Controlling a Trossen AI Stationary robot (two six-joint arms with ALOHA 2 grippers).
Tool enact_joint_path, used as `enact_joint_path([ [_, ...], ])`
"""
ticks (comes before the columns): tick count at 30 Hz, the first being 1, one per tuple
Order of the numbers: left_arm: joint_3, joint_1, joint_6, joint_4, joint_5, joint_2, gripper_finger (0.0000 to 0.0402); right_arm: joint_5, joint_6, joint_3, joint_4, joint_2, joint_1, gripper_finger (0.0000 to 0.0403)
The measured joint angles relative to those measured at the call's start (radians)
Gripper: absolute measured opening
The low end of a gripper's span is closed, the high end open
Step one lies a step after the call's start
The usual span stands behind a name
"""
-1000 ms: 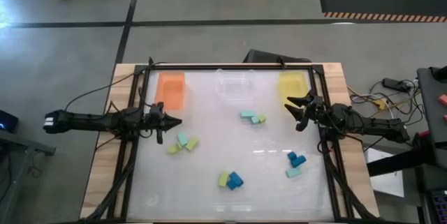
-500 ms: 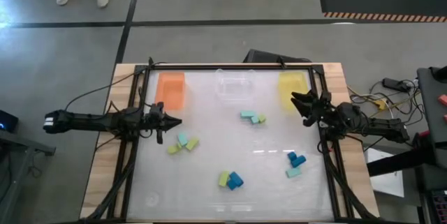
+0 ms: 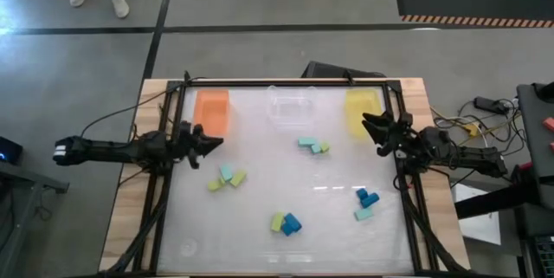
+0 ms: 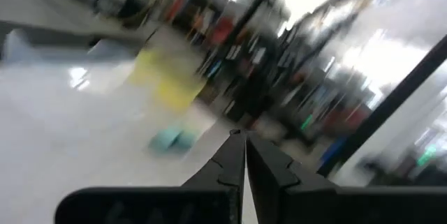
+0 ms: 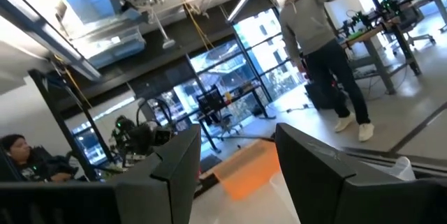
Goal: Sort & place blocks by color
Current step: Put the green square block into the yellow bin
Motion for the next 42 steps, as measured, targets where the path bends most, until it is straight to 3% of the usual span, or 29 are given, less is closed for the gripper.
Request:
enact_joint_path([
  [10, 0.000, 0.001, -0.005, 0.426, -0.009, -0.001, 0.0000, 0.000, 0.007, 0.002, 0.152, 0.000, 0.000, 0.0176],
  [15, 0.000, 0.001, 0.017, 0.503, -0.009, 0.000, 0.0000, 0.009, 0.008, 0.002, 0.181, 0.000, 0.000, 0.0176],
  [19, 0.007, 0.001, 0.017, 0.516, -0.009, 0.001, 0.0000, 0.123, 0.163, 0.003, 0.194, 0.000, 0.000, 0.0176],
  [25, 0.069, 0.001, 0.119, 0.515, -0.219, 0.012, 0.0000, 0.129, 0.304, 0.015, 0.194, 0.022, 0.000, 0.0176],
  [28, 0.109, 0.001, 0.192, 0.511, -0.247, 0.035, 0.0000, 0.129, 0.306, 0.061, 0.182, 0.069, 0.000, 0.0176],
  [34, 0.202, 0.001, 0.312, 0.510, -0.322, 0.133, 0.0000, 0.130, 0.287, 0.252, -0.031, 0.217, -0.005, 0.0176],
  [42, 0.286, 0.001, 0.475, 0.501, -0.433, 0.276, 0.0000, 0.130, 0.274, 0.594, -0.547, 0.452, -0.005, 0.0176],
])
